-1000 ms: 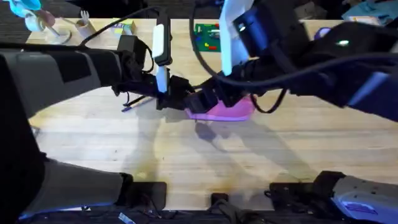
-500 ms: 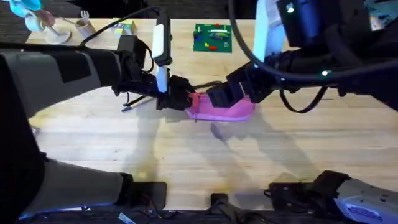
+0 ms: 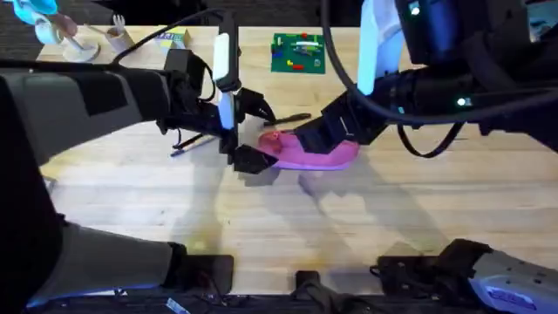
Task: Unzip the bag, pick up the pens from the table one at a time and place them inside, then zip the bag closed.
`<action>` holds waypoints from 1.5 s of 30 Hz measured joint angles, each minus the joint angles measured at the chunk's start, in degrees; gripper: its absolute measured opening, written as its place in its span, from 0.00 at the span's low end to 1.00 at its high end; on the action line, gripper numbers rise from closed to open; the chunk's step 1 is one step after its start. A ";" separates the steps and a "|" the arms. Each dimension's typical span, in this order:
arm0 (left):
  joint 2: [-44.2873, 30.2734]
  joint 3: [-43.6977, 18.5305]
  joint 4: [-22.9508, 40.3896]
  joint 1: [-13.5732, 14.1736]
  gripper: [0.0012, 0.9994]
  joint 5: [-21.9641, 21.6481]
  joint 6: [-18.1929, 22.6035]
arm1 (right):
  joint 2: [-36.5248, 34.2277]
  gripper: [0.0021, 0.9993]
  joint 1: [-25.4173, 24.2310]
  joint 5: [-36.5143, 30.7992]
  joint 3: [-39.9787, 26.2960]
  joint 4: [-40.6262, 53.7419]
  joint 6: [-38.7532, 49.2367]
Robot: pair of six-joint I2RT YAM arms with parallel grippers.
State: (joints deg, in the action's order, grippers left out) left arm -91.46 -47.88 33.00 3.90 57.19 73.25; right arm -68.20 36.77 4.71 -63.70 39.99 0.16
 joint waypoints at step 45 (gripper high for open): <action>24.30 -3.56 19.98 -11.60 0.99 -2.62 0.09 | -15.75 0.03 -5.03 5.66 -4.92 6.57 54.37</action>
State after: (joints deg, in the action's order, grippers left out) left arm -67.16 -51.44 52.97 -7.70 54.57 73.34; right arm -83.95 31.75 10.37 -68.62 46.57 54.52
